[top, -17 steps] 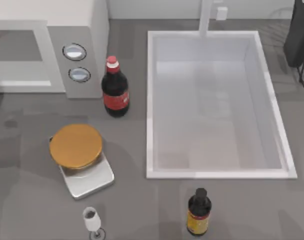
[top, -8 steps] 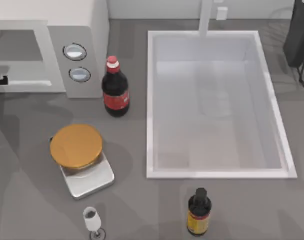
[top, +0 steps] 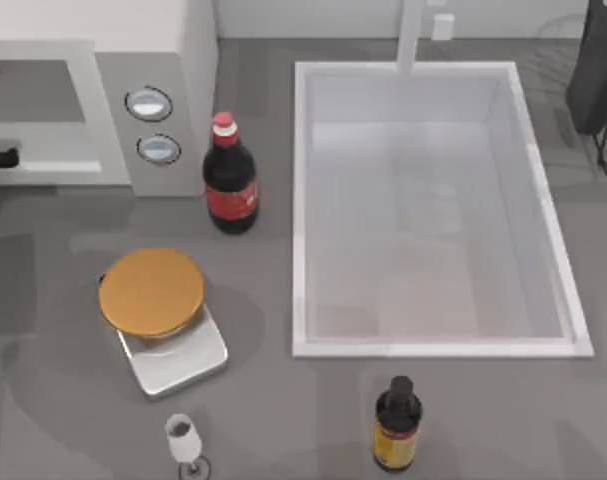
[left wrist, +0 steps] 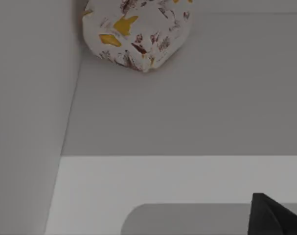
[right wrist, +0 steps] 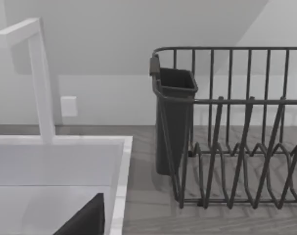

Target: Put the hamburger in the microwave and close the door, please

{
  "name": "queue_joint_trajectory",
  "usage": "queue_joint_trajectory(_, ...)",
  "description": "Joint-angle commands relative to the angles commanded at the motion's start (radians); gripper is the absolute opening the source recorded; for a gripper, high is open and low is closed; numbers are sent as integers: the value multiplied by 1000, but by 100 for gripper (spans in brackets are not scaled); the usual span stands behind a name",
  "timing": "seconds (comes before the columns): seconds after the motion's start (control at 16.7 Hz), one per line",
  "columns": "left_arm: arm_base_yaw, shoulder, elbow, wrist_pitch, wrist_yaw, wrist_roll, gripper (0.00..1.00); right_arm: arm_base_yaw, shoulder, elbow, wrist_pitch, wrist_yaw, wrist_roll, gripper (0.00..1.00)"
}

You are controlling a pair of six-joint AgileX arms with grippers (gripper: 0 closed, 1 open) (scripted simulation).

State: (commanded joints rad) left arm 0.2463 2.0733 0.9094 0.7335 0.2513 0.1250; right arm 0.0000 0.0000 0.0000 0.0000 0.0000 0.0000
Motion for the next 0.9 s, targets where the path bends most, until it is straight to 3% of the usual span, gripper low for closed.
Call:
queue_joint_trajectory(0.3, 5, 10, -65, 140, 21, -14, 0, 0, 0, 0, 0, 0, 0, 100)
queue_joint_trajectory(0.66, -4, 14, -50, 133, 19, -14, 0, 0, 0, 0, 0, 0, 0, 100)
queue_joint_trajectory(0.9, -22, 92, 79, 82, 7, -19, 0, 0, 0, 0, 0, 0, 0, 100)
